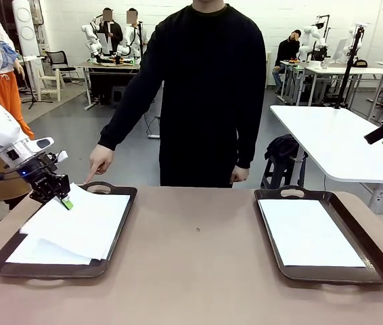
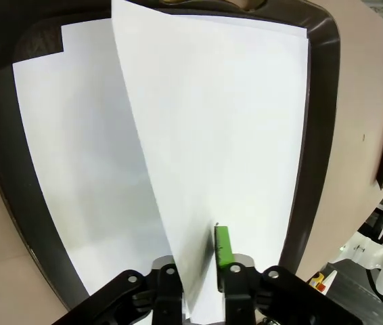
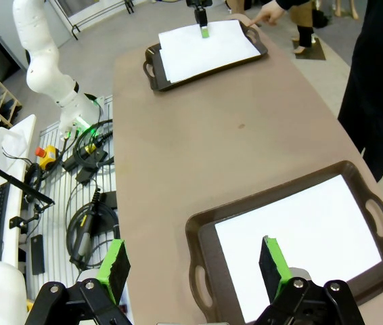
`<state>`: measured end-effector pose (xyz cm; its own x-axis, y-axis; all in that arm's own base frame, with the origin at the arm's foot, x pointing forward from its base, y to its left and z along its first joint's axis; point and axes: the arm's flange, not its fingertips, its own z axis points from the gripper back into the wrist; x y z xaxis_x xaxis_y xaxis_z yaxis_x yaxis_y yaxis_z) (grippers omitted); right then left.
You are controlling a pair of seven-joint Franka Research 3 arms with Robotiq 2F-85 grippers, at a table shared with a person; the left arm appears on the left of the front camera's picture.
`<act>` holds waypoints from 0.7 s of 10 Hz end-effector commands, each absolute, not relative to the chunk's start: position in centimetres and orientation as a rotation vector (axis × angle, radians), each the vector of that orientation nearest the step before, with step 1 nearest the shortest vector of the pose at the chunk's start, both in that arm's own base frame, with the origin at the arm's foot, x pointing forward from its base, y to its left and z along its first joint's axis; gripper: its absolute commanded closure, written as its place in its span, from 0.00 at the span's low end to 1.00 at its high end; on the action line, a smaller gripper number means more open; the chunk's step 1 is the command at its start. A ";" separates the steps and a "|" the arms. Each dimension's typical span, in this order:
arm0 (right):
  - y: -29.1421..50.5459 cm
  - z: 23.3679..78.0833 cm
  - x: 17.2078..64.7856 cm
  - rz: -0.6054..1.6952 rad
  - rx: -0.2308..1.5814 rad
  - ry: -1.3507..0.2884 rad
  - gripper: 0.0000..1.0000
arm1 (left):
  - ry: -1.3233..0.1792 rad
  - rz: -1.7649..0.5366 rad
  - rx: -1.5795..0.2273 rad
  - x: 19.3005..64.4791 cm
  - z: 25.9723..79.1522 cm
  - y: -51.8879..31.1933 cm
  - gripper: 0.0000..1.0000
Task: Sort the A4 documents.
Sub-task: Place the A4 Paper in the designated Handle tray.
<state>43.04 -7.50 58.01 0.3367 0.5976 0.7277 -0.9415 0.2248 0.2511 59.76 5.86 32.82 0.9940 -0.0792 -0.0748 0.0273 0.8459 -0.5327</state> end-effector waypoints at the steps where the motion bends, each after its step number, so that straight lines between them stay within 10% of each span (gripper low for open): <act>1: -7.4 58.0 43.0 1.140 0.756 -0.550 0.00 | 0.115 -0.041 -0.521 59.7 33.5 6.1 0.60; 7: -7.4 58.0 43.0 1.140 0.756 -0.550 0.00 | 0.081 -0.086 -0.355 60.0 34.4 6.4 0.02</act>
<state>43.04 -7.50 58.01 0.3367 0.5976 0.7277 -0.9415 0.2248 0.2511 59.93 6.90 33.86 0.9909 -0.1200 -0.0609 0.0867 0.9155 -0.3929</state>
